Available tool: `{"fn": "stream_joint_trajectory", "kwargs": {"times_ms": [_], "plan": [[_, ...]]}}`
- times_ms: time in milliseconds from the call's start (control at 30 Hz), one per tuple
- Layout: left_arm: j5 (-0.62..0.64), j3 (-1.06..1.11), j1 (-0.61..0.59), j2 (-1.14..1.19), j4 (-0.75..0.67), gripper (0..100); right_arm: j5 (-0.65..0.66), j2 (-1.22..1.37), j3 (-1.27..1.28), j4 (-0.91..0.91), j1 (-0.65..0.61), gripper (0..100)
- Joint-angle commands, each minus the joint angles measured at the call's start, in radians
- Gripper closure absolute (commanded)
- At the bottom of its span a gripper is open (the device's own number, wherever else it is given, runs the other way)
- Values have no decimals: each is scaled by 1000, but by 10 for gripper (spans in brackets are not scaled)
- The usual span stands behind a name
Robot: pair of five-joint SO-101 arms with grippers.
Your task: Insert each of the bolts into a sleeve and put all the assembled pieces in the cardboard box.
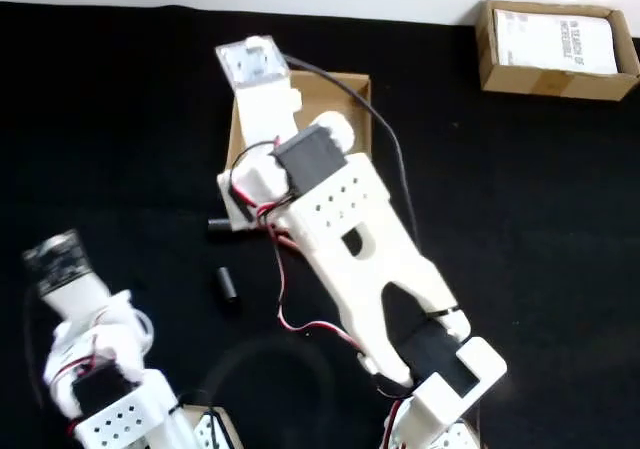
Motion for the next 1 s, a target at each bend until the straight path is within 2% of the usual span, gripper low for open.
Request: {"fn": "stream_joint_trajectory", "kwargs": {"times_ms": [0, 67, 200, 400, 733, 967], "plan": [[-101, -5, -254, -2, 11, 973, -51, 12, 111, -18, -65, 910], [-167, -7, -329, -2, 31, 973, -66, 31, 166, -68, -88, 910], [-186, -16, -395, -4, 44, 973, -61, 70, 223, -205, -130, 904], [-186, -15, -394, -4, 41, 973, -57, 194, 234, -331, -189, 748], [-186, -13, -394, -4, 40, 973, -57, 403, 231, -452, -203, 743], [-186, -13, -392, -4, 38, 973, -57, 460, 231, -553, -205, 743]]}}
